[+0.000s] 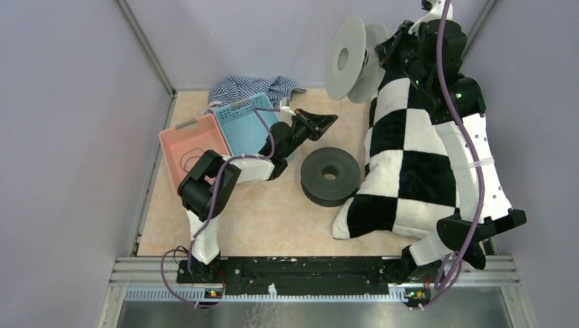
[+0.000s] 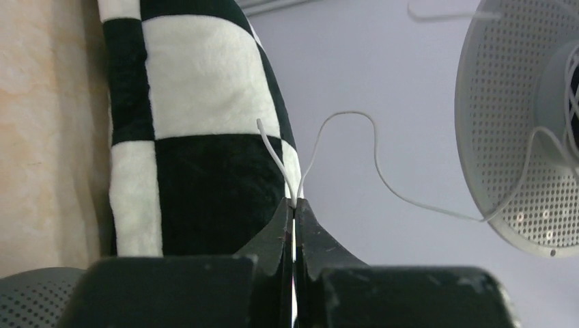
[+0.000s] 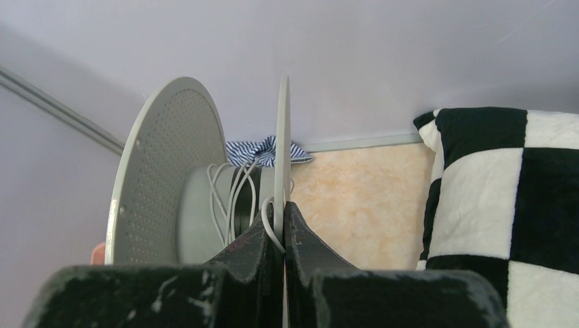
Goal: Wrap the cables
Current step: Wrap the cable around the cable reel.
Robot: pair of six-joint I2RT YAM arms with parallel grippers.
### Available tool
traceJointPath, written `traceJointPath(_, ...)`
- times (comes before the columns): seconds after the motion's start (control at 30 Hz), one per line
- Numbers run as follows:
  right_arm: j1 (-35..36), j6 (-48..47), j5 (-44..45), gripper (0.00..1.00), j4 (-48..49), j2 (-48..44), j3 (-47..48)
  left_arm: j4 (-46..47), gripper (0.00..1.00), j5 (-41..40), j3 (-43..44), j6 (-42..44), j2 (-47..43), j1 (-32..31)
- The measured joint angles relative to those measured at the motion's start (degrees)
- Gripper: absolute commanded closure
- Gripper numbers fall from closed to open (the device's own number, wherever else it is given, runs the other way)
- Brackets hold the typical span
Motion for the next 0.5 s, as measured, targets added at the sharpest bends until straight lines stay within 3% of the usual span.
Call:
traceJointPath(0.23, 0.0, -1.6, -3.1, 1.00, -1.6, -0.3, -0.5, -3.3, 1.00, -0.6, 0.6, 4.2, -0.3, 5.5)
traceJointPath(0.5, 0.0, -2.0, -4.3, 1.00, -2.4, -2.4, -1.6, -9.0, 1.00, 0.2, 8.8, 9.7, -0.3, 12.5)
